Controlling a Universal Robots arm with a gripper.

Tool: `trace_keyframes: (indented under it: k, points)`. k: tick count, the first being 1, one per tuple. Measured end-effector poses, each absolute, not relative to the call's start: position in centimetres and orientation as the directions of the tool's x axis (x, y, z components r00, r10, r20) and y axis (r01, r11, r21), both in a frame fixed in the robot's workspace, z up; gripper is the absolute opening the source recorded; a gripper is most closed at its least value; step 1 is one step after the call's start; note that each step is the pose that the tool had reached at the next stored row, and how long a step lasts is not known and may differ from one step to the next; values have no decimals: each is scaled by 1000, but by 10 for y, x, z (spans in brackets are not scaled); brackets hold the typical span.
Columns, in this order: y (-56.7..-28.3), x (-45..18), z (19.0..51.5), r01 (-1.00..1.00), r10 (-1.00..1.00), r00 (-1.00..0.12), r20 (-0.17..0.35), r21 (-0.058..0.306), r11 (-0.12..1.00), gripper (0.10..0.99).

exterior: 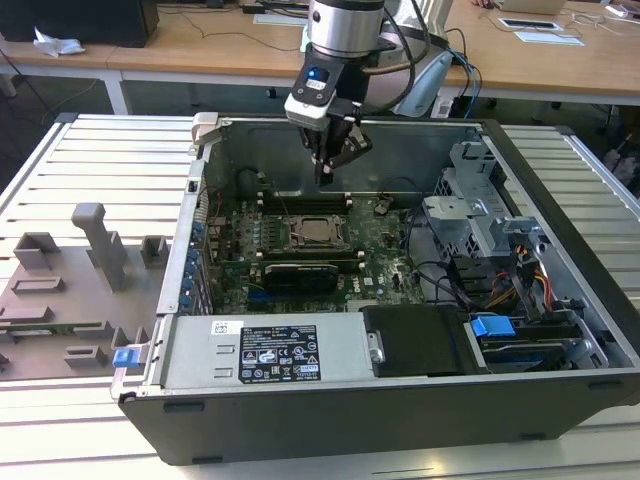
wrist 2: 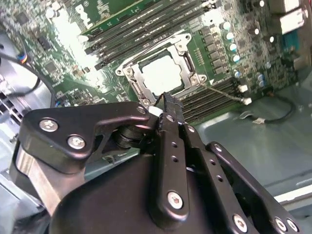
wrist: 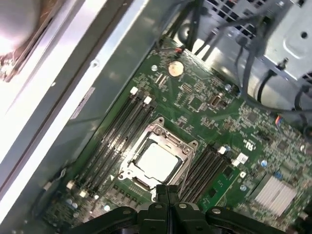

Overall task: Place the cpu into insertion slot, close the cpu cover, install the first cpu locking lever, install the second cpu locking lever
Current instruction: 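Install the first cpu locking lever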

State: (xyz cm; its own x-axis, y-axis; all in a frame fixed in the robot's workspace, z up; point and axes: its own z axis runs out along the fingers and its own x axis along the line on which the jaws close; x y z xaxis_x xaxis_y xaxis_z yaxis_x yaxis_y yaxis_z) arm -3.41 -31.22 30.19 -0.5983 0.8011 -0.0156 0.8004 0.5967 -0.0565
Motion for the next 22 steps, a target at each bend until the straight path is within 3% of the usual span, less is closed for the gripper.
trace_keyframes:
  k: [15,22]
  points:
    - [-312,-34,302,513,513,-858,-16,-56,856,106]
    - [-312,-34,302,391,391,-920,-16,-56,919,106]
